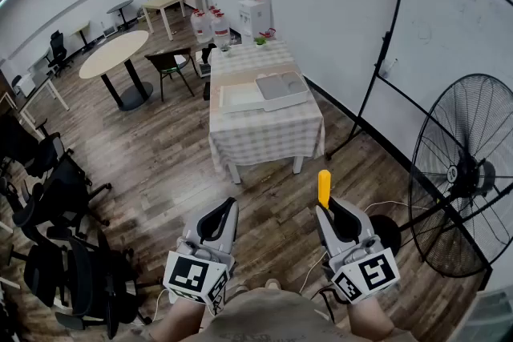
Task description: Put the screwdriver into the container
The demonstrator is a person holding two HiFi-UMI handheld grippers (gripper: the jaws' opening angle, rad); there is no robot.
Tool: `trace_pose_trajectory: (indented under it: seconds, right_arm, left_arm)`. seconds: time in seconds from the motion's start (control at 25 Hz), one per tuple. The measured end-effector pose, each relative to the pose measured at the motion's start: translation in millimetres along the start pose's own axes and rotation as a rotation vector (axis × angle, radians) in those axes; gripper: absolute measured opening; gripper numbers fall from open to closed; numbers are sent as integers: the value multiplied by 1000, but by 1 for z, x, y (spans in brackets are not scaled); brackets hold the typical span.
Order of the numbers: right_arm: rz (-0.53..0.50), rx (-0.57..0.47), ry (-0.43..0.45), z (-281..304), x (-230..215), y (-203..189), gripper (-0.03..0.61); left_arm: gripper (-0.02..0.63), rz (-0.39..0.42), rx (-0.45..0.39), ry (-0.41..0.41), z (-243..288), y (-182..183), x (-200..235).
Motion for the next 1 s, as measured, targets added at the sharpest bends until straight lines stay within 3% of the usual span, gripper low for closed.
trace_pose_trajectory:
  seconds: [0.48,1.0]
  right_arm:
    - [70,6,50,8,-8,-8,103]
    - [79,23,66,46,-8,-17,103]
  left_arm:
    - [0,-1,8,25,0,-4,1]
    - [0,13,2,53,7,-11,37]
Point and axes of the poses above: the fingertips, and each gripper's own axes: z forward along the fingers, x to its left, y out of its top, the point moved 4 cm from there along -z, backward along the fingers, and after that the axes turned 4 degrees about z, right-handed, at the moved point
